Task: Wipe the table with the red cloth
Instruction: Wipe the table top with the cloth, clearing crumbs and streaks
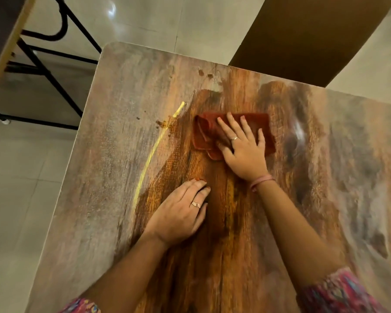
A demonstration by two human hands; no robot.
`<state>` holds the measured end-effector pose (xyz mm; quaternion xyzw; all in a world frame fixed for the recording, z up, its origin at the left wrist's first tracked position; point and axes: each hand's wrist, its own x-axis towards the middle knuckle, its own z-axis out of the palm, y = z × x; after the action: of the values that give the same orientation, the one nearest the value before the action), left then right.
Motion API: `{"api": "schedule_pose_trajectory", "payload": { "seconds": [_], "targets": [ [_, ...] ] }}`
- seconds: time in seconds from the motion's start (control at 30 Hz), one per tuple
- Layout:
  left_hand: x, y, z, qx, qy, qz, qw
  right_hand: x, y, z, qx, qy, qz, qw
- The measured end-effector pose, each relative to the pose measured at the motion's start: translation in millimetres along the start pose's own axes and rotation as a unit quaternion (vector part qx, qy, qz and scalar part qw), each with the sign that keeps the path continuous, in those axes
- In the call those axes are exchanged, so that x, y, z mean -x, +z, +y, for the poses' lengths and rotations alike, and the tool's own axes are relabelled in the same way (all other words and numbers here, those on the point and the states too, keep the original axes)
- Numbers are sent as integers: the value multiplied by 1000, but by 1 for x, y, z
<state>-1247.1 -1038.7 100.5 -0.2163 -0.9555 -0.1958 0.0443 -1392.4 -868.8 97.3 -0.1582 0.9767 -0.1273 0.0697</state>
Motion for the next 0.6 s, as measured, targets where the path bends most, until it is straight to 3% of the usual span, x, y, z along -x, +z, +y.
{"api": "schedule_pose_trajectory", "payload": {
  "seconds": [0.17,0.27,0.37,0.47,0.53,0.6],
  "targets": [
    [1,-1,1,3,-17,-8,1000,-114,-32,42,-38,163,9,986],
    [1,1,0,6,-22,-14,1000,-155,-35,22,-60,233,19,970],
    [1,1,1,7,-24,-18,1000,-126,-10,-29,-10,78,4,997],
    [1,0,0,3,-17,-13,1000,-73,7,-46,25,-92,-29,995],
    [0,-1,0,7,-14,-14,1000,-82,-5,-16,20,-104,-49,993],
    [-1,-1,-1,4,-13,-7,1000,-107,-25,24,17,-17,-34,999]
  ]
}}
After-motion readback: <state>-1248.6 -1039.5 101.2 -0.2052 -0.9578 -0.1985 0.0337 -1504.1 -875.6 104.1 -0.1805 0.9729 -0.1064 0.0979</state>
